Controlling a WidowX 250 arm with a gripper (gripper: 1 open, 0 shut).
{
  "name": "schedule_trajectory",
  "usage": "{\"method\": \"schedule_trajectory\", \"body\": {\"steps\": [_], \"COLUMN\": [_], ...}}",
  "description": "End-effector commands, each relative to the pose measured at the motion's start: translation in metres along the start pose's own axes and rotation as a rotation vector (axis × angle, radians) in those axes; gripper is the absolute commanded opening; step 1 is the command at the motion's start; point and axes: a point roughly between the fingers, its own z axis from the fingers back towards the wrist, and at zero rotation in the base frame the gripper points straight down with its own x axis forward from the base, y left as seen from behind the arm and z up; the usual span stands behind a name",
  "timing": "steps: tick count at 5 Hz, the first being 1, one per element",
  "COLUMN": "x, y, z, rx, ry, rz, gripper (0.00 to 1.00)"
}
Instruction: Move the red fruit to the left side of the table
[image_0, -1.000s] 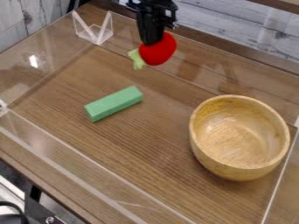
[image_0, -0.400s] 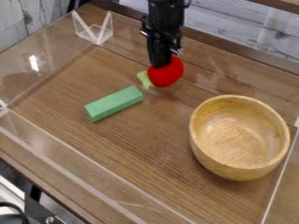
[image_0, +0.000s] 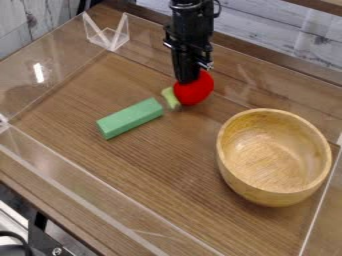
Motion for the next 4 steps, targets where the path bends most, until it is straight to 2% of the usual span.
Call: {"method": "schedule_trajectory", "body": {"steps": [1, 3, 4], "x": [0.005, -0.008, -0.030], "y": [0.002, 0.020, 0.045], "z": [0.034, 0.082, 0.100], "rx": [0.048, 0.081, 0.105], "ry": [-0.102, -0.194, -0.216], "rz": [0.002, -0.004, 0.081], "gripper": [0.00, 0.00, 0.00]}}
